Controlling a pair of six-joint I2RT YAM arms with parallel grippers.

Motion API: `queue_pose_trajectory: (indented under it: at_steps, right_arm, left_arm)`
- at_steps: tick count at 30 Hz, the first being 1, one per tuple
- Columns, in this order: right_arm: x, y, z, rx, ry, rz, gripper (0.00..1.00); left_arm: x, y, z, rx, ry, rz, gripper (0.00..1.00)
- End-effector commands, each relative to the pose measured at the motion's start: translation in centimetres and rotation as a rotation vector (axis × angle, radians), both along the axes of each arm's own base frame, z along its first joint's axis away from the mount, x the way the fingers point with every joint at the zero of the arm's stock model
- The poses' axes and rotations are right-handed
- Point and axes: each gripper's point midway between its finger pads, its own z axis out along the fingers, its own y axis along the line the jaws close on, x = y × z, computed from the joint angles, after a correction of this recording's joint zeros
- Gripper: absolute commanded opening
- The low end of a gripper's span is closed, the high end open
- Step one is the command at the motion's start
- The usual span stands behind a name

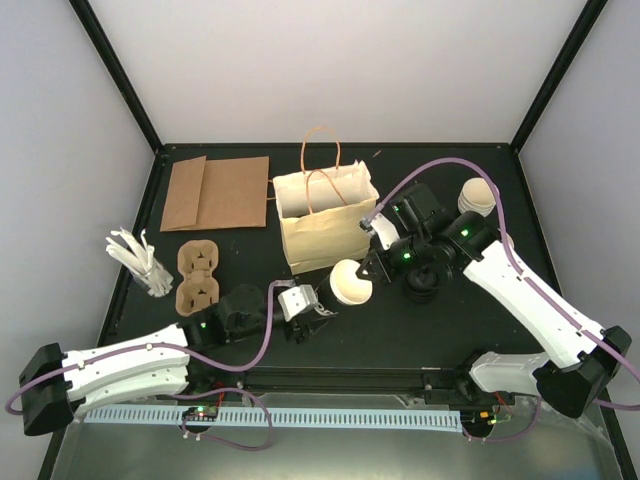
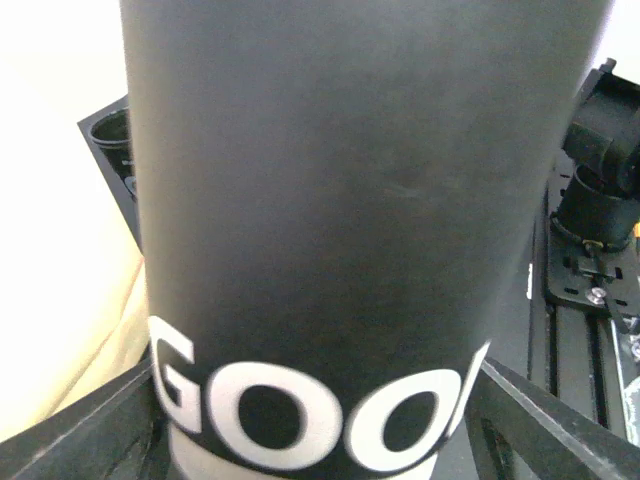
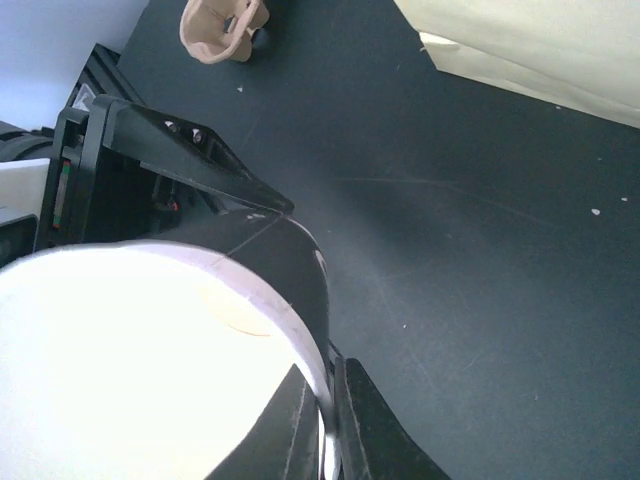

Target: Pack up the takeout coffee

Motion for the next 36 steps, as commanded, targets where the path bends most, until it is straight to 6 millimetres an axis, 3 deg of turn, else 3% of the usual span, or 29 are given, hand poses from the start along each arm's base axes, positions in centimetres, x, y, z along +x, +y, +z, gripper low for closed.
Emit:
queue_pose_trajectory:
  at_steps: [1, 3, 7, 12, 16, 22, 25, 29, 32, 36]
  right_arm:
    - [0.8, 0.1, 1.5, 0.013, -0.060, -0.028, 0.06]
    - [1.1, -0.2, 1.2, -0.007, -0.065, -0.052, 0.04]
    - [2.4, -1.4, -0.3, -0.094, -0.088, -0.130, 0.04]
    - [4.5, -3.4, -5.5, -0.261, -0.096, -0.244, 0.06]
    - [5.0, -3.3, -9.4, -0.302, -0.054, -0.274, 0.05]
    - [5.2, -3.7, -12.9, -0.416, -0.067, -0.311, 0.05]
    - [5.1, -4.0, -13.8, -0.454, -0.080, -0.310, 0.06]
    - [5.2, -4.3, -14.1, -0.471, -0.091, -0.317, 0.22]
    - [5.4, -4.4, -13.6, -0.462, -0.107, -0.323, 0.36]
    - [5.9, -5.0, -11.8, -0.450, -0.160, -0.359, 0.42]
  left_arm:
    - [0.6, 0.0, 2.2, -0.073, -0.006, 0.039, 0.88]
    - [0.8, 0.4, 2.0, -0.078, 0.013, 0.069, 0.98]
    - [1.2, 1.9, 1.4, -0.075, 0.067, 0.143, 0.99]
    - [1.7, 4.3, 2.7, -0.132, 0.203, 0.275, 0.99]
    - [3.4, 8.0, 3.9, -0.163, 0.339, 0.520, 0.99]
    - [4.6, 11.1, 3.2, -0.072, 0.457, 0.659, 0.99]
    - [5.3, 12.2, 2.5, -0.081, 0.538, 0.701, 0.99]
    - [5.8, 12.9, 2.0, -0.080, 0.603, 0.731, 0.99]
    - [6.0, 13.3, 2.0, -0.065, 0.619, 0.750, 0.99]
    - [5.9, 13.5, 2.0, -0.042, 0.635, 0.754, 0.99]
